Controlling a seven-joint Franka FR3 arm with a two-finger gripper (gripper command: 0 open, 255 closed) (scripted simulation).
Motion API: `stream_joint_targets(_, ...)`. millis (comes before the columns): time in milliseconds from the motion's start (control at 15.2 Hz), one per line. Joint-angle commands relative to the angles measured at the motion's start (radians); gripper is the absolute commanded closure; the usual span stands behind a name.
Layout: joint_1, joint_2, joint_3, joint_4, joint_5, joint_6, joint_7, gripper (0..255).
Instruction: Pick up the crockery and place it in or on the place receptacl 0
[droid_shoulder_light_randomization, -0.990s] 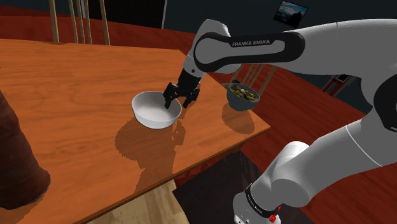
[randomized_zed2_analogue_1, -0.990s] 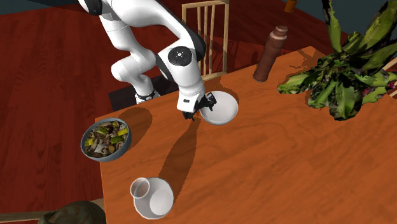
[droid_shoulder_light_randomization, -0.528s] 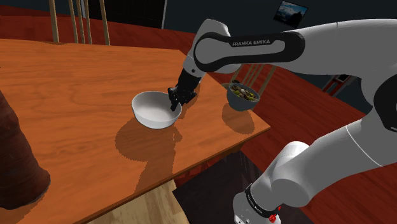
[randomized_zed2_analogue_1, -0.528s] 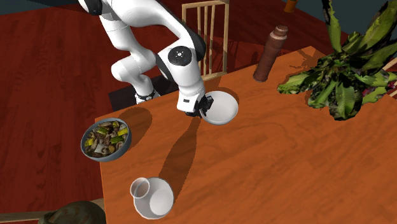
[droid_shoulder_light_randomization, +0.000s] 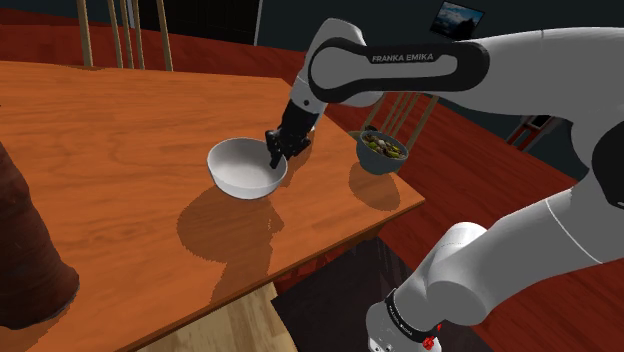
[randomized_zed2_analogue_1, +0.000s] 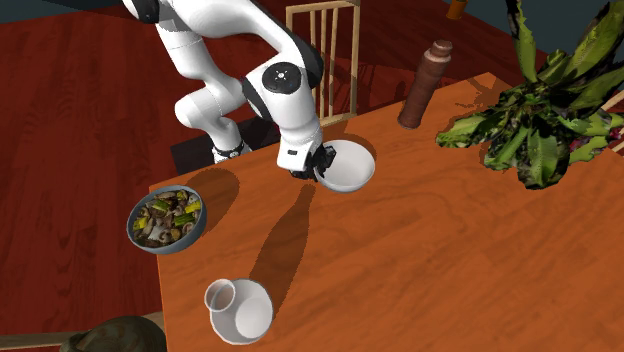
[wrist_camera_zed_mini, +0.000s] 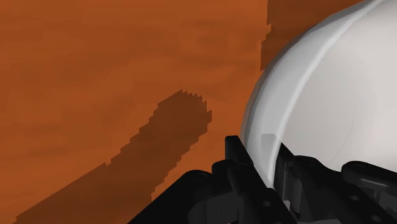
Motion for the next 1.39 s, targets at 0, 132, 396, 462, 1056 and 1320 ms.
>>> stream_joint_targets(0,-0.001,-0.008,-0.001,0.022,-0.004,-0.029,0.007,255)
stream_joint_targets(132,-0.002,-0.014,-0.002,0.043,-0.007,-0.056,0.012,255)
stream_joint_targets(396,-0.003,-0.023,-0.004,0.088,-0.013,-0.109,0.024,255)
stream_joint_targets(462,-0.004,-0.025,-0.004,0.099,-0.014,-0.122,0.026,255)
stream_joint_targets(1056,-0.006,-0.032,-0.008,0.213,-0.024,-0.240,0.050,255)
stream_joint_targets(1320,-0.007,-0.029,-0.010,0.269,-0.028,-0.293,0.060,255)
